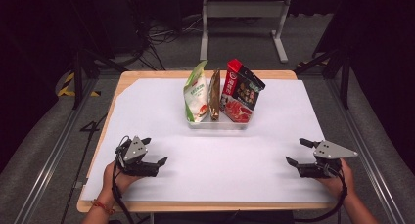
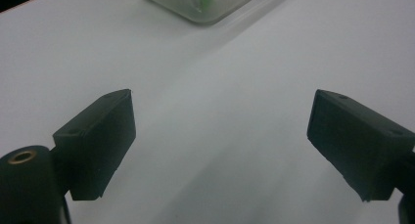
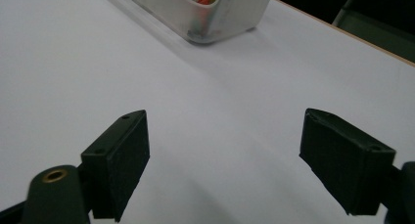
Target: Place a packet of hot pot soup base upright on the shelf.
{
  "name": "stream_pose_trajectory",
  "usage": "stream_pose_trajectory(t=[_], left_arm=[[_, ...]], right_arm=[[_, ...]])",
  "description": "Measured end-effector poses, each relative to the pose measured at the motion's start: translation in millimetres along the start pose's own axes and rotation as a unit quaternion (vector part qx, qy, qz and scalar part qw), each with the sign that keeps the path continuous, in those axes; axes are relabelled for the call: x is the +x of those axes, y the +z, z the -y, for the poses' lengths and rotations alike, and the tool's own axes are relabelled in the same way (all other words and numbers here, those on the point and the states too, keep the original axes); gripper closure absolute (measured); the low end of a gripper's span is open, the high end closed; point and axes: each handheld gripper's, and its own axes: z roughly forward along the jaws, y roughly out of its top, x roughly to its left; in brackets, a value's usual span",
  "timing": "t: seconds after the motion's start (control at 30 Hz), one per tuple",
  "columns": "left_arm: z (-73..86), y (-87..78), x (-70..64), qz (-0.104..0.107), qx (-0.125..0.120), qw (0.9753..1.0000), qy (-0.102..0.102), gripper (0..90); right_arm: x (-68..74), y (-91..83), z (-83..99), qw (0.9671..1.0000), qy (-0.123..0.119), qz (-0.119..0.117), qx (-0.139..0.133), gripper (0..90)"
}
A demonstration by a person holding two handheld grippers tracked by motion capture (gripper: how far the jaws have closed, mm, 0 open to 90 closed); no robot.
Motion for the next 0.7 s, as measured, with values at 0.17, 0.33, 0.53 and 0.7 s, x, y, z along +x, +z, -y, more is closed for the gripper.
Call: stream_pose_trajectory(t=[0.17, 0.33, 0.53, 0.7], left_arm=[[0.0, 0.3, -1.3, -0.002, 0.001, 1.0, 0.004, 11.5], [0.2, -0.2, -1.9, -0.001, 0.002, 1.0, 0.007, 11.4], [0.3, -1.8, -1.1, -0.002, -0.002, 1.0, 0.005, 11.4], [0.5, -4.4, -1.6, -0.003, -0.005, 0.9999, 0.01, 11.4]], right_arm=[[-0.9, -8.1, 6.6, 0.9996, 0.018, -0.007, -0.021, 19.4], [-1.6, -11.5, 11.4, 0.9998, 0.017, 0.0, -0.014, 19.8], [-1.2, -17.9, 16.9, 0.9997, 0.008, 0.017, -0.014, 19.8], [-3.2, -21.9, 20.3, 0.9994, 0.012, 0.03, -0.016, 19.5]])
